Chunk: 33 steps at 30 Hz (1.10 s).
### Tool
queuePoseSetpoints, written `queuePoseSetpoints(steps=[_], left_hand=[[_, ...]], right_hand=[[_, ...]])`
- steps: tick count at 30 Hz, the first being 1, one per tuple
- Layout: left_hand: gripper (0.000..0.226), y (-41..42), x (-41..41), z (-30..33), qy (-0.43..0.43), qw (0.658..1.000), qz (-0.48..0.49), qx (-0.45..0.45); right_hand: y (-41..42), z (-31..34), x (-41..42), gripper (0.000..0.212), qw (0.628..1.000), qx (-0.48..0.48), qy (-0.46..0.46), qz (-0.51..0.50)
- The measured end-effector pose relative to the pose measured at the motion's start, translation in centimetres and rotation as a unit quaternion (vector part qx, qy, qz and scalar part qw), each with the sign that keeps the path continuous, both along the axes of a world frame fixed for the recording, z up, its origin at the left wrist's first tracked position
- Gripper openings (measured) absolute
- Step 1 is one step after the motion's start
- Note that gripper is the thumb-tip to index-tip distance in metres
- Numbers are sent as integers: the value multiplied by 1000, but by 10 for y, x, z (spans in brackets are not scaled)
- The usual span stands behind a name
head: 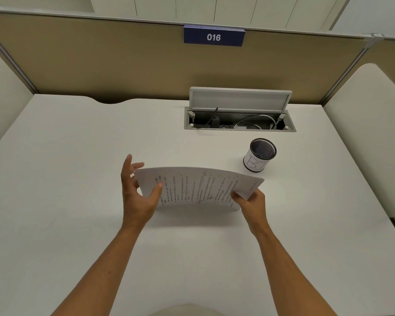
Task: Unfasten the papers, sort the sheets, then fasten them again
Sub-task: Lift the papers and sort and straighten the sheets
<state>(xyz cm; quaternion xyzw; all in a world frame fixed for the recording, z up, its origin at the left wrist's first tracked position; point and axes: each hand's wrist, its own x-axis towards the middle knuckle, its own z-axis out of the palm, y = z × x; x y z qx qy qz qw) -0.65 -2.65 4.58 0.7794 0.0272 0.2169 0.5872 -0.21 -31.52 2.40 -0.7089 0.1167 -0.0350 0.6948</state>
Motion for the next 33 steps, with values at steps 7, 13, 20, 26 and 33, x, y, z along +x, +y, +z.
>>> queuePoseSetpoints(steps=[7,13,20,26,33], left_hand=[[63,-7,4,8,-77,981,20,179],[56,-4,3,8,-85,977,42,193],[55,-1,1,7,-93,975,44,197],[46,-1,0,5,-75,980,38,179],[34,-1,4,25,-75,933,88,340]], right_hand=[[1,-3,1,34,1000,0,8,3],[2,-3,1,32,1000,-3,14,5],[1,-4,0,29,1000,1,20,10],[1,-2,0,30,1000,-5,21,11],[1,3,2,33,1000,-24,11,12]])
